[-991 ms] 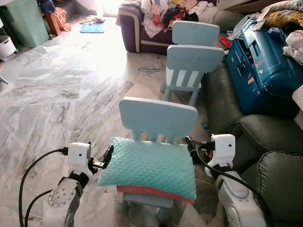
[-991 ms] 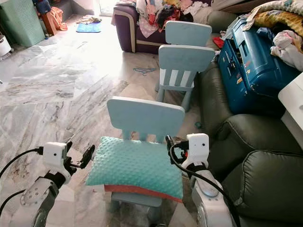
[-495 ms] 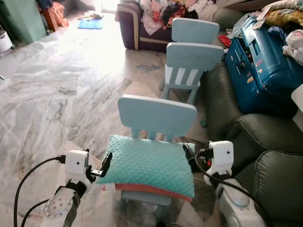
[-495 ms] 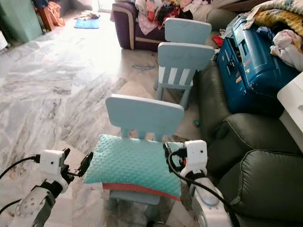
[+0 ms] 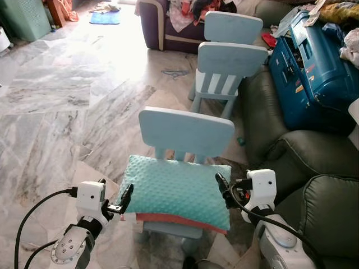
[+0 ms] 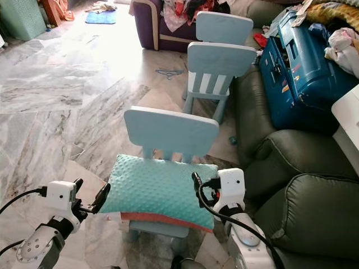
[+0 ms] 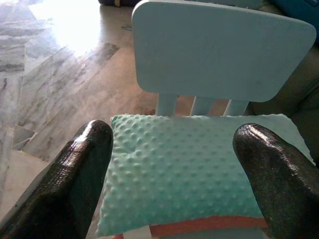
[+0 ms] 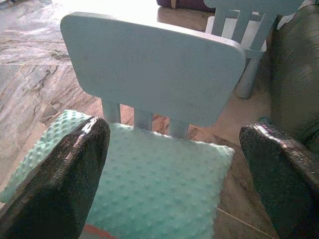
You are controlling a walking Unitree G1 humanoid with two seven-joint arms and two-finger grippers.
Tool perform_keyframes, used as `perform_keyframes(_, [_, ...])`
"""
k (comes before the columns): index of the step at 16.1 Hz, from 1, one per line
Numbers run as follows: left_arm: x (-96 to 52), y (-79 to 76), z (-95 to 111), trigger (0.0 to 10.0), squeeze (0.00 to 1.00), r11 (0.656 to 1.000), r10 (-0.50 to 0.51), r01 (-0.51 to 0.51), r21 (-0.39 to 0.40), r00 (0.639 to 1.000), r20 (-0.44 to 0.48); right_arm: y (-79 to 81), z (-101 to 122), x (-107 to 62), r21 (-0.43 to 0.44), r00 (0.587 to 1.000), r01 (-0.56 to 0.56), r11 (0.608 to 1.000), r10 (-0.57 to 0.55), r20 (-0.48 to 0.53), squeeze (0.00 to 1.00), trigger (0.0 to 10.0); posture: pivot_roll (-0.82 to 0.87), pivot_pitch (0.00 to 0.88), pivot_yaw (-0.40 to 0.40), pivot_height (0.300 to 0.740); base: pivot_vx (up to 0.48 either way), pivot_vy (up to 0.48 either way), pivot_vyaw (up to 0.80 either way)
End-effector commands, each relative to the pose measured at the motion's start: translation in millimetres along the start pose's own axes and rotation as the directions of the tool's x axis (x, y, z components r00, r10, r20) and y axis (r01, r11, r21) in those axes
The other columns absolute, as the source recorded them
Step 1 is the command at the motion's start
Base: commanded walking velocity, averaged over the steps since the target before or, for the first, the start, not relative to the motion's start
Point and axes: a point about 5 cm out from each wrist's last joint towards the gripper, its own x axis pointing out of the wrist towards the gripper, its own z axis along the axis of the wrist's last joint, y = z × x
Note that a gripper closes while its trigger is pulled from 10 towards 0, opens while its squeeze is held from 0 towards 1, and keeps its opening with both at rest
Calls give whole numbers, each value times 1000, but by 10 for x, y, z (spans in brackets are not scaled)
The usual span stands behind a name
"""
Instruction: Move the pillow to the sofa
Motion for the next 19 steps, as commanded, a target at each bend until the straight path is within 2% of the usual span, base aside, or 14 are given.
perform_keyframes(1, [-29,-12,-21,10000,0,1000,0,0,2,1000,-15,7,15,-26,-3,1000,-11,1000,11,0,0,10000,-19,195,-73,740,0,0,0])
perform_keyframes(14, [-11,23,2,10000,0,1000,2,-2,12,1000,-17,47,16,1,0,1000,-25,1000,25,0,0,10000,-14,186,-69,740,0,0,0])
perform_keyframes(19, [-20,7,-5,10000,0,1000,-1,2,10,1000,-20,51,13,-8,4,1000,-25,1000,25,-2,0,10000,-15,191,-69,680,0,0,0])
